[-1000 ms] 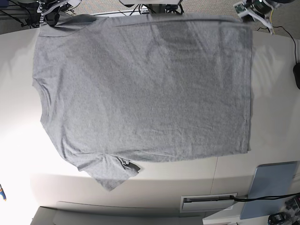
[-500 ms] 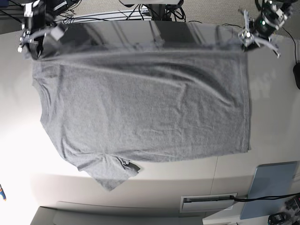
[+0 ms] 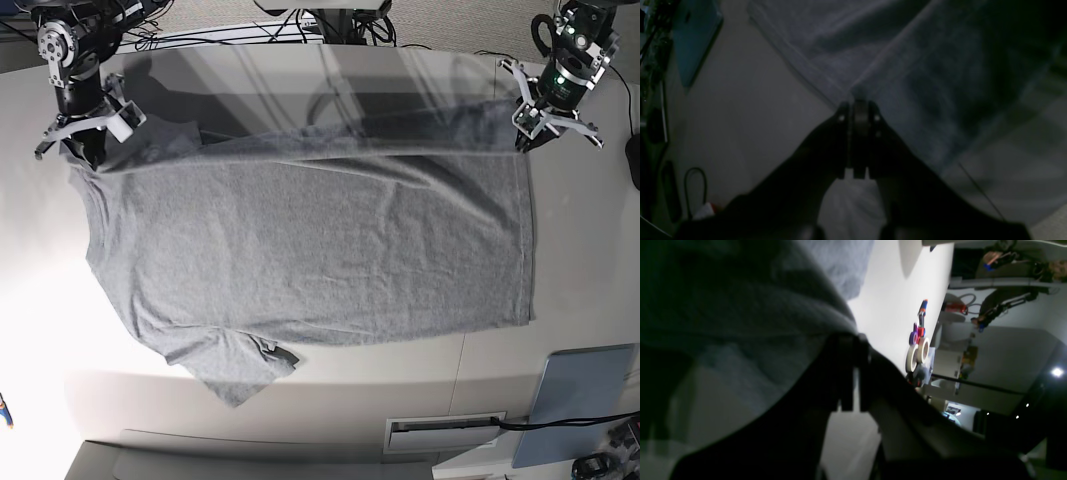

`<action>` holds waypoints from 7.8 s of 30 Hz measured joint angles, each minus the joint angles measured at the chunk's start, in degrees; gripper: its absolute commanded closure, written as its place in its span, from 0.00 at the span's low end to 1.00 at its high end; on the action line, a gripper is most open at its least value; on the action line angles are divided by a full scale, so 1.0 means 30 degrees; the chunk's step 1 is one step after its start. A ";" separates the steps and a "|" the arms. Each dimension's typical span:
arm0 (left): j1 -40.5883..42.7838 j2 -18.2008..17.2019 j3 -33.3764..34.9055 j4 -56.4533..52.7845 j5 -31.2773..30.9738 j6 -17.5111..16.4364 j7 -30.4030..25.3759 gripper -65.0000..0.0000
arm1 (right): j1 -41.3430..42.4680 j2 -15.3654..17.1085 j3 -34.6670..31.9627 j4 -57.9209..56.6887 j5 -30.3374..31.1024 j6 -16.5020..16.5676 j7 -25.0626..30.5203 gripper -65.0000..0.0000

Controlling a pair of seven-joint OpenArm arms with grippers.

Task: Fold the T-shirt properly
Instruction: 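Lower the held shoulder edge back onto the shirt body, then regrasp the collar edge with both grippers and pull it toward the robot, then move both grippers down the shirt sides to the hem corners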

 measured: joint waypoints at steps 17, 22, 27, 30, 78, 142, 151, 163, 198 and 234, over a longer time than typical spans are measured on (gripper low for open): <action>-0.0277 0.0007 0.0000 -0.0248 0.0015 0.0073 -0.0029 1.00 | 0.3606 -0.0007 -0.2550 -0.1173 0.0015 0.0007 0.0015 1.00; -0.0692 0.0007 0.0000 -0.0248 0.0000 0.0073 -0.0029 1.00 | 0.4401 -0.0007 -0.2550 -0.1719 0.0044 0.0051 0.0087 1.00; -0.0794 0.0015 0.0000 -0.0248 -0.0663 0.0073 -0.0029 1.00 | 0.4568 -0.0007 -0.2557 -0.1770 0.0510 0.0066 0.0386 1.00; -0.0801 0.0015 0.0000 -0.0248 -0.0699 0.0080 -0.0029 1.00 | 0.4590 -0.0007 -0.2557 -0.1770 0.0510 0.0058 0.0372 1.00; -0.3869 -0.0044 0.0000 -0.0554 -0.1217 -0.0984 -0.0117 1.00 | 0.5122 -0.0058 -0.2572 -0.1778 0.0510 -0.0284 0.0277 1.00; -0.3730 0.5399 -0.0197 -0.5537 -1.1271 -0.1756 0.2769 1.00 | 0.6156 -0.2404 0.0226 -0.8925 0.9959 0.1814 0.0146 1.00; -0.1923 0.4874 -0.2535 -0.5501 -1.1482 -0.4218 0.3271 1.00 | 0.3657 -0.1486 0.1137 -0.7934 0.9537 0.1858 -0.0233 1.00; -0.1384 0.4911 -0.4597 -0.3606 -1.3151 -0.5005 0.4750 1.00 | 0.3351 -0.1545 0.2965 -0.4568 1.1074 0.1989 -0.0634 1.00; -0.1180 0.6761 -0.4539 -0.5319 -1.3369 -0.7031 0.6492 1.00 | 0.2084 -0.3490 0.3300 -0.6244 1.0688 0.4750 -0.1304 1.00; 0.1588 0.6827 -0.7002 -0.0678 -1.0914 -0.7009 0.7468 1.00 | -0.1144 -0.3643 0.6849 -0.0925 0.9887 0.4350 0.1151 1.00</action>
